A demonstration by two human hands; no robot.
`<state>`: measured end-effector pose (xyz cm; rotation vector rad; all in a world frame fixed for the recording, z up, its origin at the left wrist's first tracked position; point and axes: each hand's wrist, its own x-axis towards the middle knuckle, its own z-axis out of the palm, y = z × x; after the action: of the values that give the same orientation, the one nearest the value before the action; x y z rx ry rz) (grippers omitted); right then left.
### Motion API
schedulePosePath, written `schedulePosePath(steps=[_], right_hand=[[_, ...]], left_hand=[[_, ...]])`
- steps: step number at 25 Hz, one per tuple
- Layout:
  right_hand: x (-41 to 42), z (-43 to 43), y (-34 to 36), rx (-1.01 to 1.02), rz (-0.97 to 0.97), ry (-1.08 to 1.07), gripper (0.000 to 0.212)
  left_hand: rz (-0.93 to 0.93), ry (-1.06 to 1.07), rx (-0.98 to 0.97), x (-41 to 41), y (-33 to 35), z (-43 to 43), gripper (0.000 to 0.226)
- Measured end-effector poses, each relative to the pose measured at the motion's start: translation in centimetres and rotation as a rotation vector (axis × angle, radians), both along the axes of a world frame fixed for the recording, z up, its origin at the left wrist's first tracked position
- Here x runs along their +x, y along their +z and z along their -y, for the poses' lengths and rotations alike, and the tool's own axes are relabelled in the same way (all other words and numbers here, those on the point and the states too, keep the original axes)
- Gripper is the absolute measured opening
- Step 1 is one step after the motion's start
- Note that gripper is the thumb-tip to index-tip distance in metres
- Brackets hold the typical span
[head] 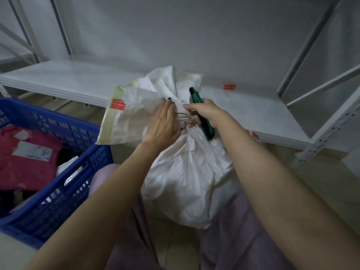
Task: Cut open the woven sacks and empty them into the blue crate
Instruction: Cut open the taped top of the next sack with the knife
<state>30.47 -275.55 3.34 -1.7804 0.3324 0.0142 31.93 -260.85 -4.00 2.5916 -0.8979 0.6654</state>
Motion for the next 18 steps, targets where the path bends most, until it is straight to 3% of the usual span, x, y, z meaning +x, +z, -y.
schedulePosePath(steps=[4, 8, 13, 16, 18], right_hand=[[1.3, 2.0, -3.9, -0.086, -0.098, 0.036, 0.021], [2.8, 2.7, -8.3, 0.134, -0.187, 0.040, 0.015], [5.7, 2.8, -11.0, 0.401, -0.281, -0.078, 0.013], [5.0, 2.6, -10.1, 0.444, -0.289, -0.031, 0.006], [3.4, 2.6, -9.3, 0.445, -0.266, -0.032, 0.019]], left_hand=[[-0.024, 0.003, 0.113, 1.9, -2.8, 0.7, 0.071], [0.027, -0.061, 0.351, 4.2, -5.9, 0.3, 0.089], [0.240, -0.154, 0.434, 7.2, -5.0, 2.4, 0.050], [0.132, -0.176, 0.475, 8.0, -3.2, 0.6, 0.046], [0.065, -0.129, 0.546, 8.2, -2.6, -0.6, 0.052]])
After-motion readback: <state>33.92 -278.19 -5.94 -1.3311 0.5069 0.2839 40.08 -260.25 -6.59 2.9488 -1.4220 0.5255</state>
